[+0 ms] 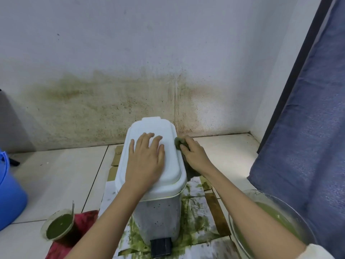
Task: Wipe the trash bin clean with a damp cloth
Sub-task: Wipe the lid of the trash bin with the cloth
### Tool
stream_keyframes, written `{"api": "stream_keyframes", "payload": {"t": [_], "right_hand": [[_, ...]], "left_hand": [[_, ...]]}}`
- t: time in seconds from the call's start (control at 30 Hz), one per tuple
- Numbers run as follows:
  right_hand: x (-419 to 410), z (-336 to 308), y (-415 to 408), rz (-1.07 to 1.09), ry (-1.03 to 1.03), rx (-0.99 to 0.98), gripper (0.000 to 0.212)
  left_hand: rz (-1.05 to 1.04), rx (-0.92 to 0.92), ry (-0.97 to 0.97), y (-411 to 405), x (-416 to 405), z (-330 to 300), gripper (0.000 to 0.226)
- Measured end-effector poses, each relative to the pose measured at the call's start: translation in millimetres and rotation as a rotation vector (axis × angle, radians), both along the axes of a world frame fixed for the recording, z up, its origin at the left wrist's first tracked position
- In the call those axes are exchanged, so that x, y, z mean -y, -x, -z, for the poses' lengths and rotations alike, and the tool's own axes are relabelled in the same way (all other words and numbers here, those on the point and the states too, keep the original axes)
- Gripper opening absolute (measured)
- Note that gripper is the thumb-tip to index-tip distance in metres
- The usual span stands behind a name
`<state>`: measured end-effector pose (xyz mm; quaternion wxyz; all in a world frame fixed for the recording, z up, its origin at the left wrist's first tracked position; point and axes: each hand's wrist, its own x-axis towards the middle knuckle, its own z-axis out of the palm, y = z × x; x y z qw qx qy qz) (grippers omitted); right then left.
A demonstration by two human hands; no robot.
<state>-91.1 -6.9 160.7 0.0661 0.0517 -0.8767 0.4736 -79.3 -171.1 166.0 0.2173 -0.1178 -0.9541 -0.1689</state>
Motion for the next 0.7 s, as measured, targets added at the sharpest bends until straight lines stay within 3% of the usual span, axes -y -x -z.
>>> {"api": "stream_keyframes", "payload": {"t": [0.13, 0.27, 0.47, 0.7], "right_hand": [[-4.2, 12.3, -49.4, -0.075, 0.093, -0.029, 0.022], [-9.7, 25.4, -95.7, -0.098, 0.055, -0.162, 0.035], [13.0, 22.2, -70.0, 0.073, 0.024, -0.136, 0.014], [33.1, 42.1, -125.6, 0.166, -0.015, -0.343, 0.033]], "left_hand": [[0.011, 0.119, -0.015, 1.2, 6.9, 1.5, 0.056], [0.029, 0.187, 0.023, -0.5, 4.9, -0.2, 0.048], [0.094, 0.254, 0.067, -4.7, 4.3, -6.3, 0.046], [0.127, 0.259, 0.090, -3.8, 0.7, -8.7, 0.045]]}}
